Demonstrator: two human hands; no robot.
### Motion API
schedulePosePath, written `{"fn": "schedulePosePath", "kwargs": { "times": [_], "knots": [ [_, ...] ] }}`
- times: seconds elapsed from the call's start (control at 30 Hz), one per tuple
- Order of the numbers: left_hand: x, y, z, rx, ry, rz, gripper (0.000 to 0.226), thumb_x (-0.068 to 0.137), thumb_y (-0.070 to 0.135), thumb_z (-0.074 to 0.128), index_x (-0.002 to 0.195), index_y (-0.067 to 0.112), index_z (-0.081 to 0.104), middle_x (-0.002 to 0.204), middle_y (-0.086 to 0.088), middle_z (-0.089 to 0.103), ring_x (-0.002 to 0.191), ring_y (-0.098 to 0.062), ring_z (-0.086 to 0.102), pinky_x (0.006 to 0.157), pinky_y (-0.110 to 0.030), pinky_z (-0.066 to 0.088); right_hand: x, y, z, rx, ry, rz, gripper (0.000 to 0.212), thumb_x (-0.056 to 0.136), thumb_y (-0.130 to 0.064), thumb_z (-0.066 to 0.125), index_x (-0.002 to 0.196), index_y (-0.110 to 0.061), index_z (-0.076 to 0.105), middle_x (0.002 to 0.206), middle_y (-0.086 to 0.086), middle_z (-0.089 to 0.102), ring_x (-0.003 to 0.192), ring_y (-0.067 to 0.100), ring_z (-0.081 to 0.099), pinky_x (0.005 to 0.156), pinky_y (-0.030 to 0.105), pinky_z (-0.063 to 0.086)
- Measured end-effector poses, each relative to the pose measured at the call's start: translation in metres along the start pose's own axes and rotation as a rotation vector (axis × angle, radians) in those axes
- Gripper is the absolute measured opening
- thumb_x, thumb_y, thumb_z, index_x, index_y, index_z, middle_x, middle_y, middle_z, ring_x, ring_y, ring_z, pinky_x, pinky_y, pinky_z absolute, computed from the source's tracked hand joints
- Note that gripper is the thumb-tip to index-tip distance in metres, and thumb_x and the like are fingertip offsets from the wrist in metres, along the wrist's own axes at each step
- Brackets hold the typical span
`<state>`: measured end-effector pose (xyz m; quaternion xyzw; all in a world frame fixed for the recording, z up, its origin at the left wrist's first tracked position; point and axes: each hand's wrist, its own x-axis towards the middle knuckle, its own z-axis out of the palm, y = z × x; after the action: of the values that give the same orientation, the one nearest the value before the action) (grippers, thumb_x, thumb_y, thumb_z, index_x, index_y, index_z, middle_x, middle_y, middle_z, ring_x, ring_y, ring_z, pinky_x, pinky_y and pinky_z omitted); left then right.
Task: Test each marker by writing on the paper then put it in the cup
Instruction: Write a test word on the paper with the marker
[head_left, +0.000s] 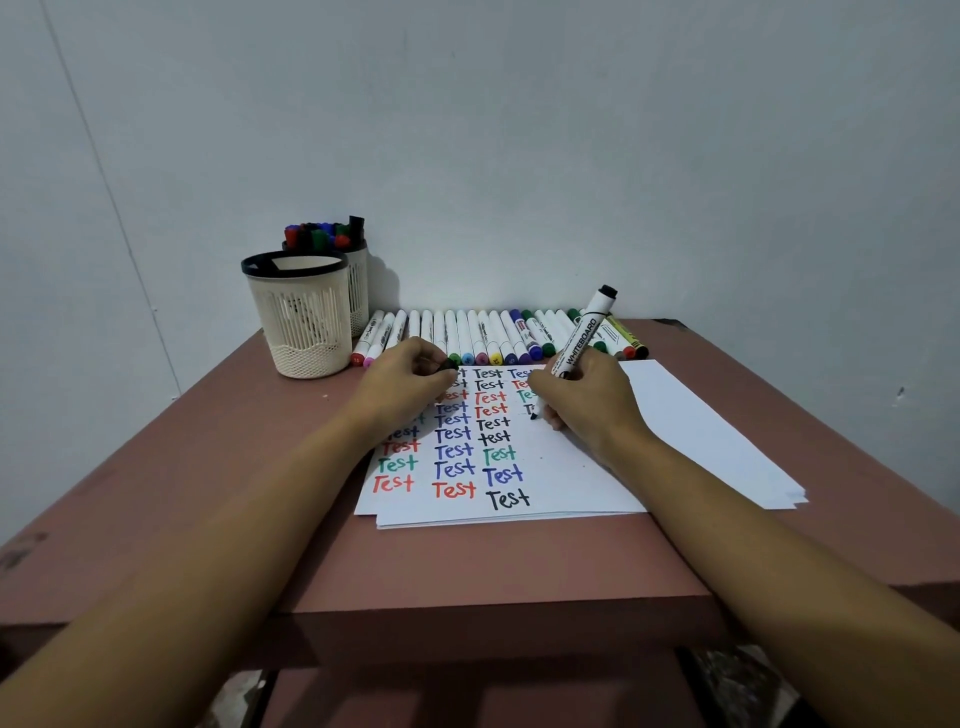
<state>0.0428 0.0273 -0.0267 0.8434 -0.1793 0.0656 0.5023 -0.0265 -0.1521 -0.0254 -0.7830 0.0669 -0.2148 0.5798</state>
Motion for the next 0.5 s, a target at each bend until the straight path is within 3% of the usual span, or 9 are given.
{"fn": "schedulePosePath", "kwargs": {
  "times": [0.2,0.37,0.5],
  "knots": [
    [0.0006,-0.0002,-0.0003,0.024,-0.003,-0.002,0.017,0.086,0.022,0.065,0.101,0.016,0.059,0.099,-0.005,0.066,0.088,-0.018,0.062,0.081,-0.031,0.051,0.0008,-0.0011,-0.0013,0.078,0.024,0.023,0.013,0.081,-0.006,0.060,0.074,-0.011,0.052,0.063,0.009,0.053,0.052,0.018,0.046,0.050,0.029,0.041],
    [0.0006,-0.0006,-0.0003,0.037,-0.009,0.004,0.017,0.086,0.023,0.065,0.101,0.017,0.059,0.101,-0.006,0.066,0.092,-0.021,0.063,0.085,-0.036,0.051,0.0004,-0.0001,-0.0002,0.029,-0.010,0.002,0.008,0.082,-0.007,0.060,0.078,-0.008,0.054,0.066,0.011,0.055,0.048,0.013,0.050,0.049,0.027,0.044],
    [0.0000,0.0000,-0.0007,0.044,-0.008,0.007,0.017,0.086,0.023,0.065,0.100,0.017,0.059,0.100,-0.006,0.066,0.092,-0.019,0.062,0.084,-0.034,0.051,0.0014,0.0018,-0.0004,-0.001,-0.021,-0.010,0.014,0.078,-0.009,0.061,0.070,-0.010,0.050,0.063,0.011,0.052,0.048,0.015,0.045,0.049,0.027,0.038]
  ]
}}
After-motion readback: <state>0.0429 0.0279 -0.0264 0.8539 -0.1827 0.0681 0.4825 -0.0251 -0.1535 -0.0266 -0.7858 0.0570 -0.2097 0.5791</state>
